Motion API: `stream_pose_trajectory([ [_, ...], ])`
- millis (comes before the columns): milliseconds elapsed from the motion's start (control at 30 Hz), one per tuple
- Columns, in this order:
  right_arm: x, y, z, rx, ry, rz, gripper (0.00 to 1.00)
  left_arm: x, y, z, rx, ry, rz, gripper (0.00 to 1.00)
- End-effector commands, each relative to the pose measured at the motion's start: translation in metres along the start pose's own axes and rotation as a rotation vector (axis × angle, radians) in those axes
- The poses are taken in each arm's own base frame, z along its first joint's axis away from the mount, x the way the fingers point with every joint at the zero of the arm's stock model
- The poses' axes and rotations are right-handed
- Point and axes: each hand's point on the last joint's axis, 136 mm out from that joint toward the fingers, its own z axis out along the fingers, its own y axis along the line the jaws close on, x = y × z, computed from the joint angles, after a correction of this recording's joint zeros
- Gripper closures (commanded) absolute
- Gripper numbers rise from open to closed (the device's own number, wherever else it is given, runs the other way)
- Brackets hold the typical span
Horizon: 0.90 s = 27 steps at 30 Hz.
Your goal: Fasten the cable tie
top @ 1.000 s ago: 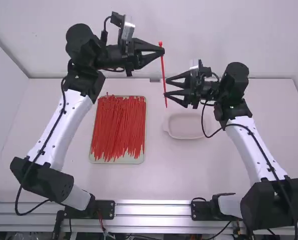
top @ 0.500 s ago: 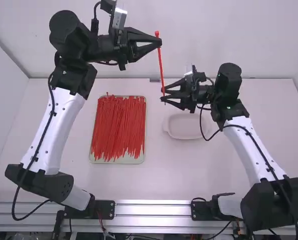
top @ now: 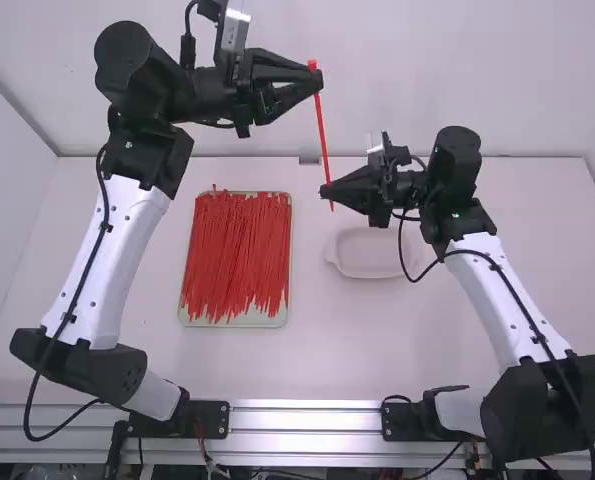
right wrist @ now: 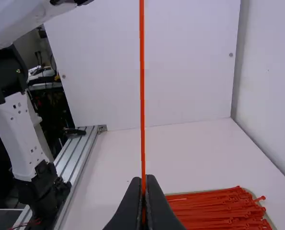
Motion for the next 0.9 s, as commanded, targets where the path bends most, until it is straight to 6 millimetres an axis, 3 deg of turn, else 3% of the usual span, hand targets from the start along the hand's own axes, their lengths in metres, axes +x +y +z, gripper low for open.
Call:
stream_pose_trajectory([
  [0,-0.008,0.003,0.001,-0.013,-0.004,-0.02,1.0,-0.008,-0.001,0.001,-0.009,-0.014,0.022,0.67],
  [33,-0.008,0.003,0.001,-0.013,-0.005,-0.025,1.0,-0.008,0.002,0.001,-0.016,-0.016,0.023,0.47],
  [67,-0.008,0.003,0.001,-0.012,-0.005,-0.028,1.0,-0.006,0.003,0.001,-0.019,-0.015,0.031,0.39],
  [133,-0.01,0.002,0.0,-0.01,-0.008,-0.044,1.0,-0.004,0.005,0.001,-0.022,-0.008,0.047,0.08],
  [167,-0.012,0.001,-0.002,-0.002,-0.01,-0.044,1.0,-0.001,0.007,0.001,-0.026,-0.001,0.052,0.01],
  [433,-0.041,-0.008,-0.027,0.058,-0.052,-0.066,1.0,0.019,0.015,0.0,-0.047,0.056,0.081,0.01],
  [567,-0.055,-0.016,-0.041,0.125,-0.082,-0.071,1.0,0.027,0.031,-0.002,-0.134,0.069,0.049,0.01],
  [867,-0.067,-0.06,-0.087,0.389,-0.167,0.008,1.0,0.036,0.051,-0.014,-0.212,0.092,0.025,0.01],
])
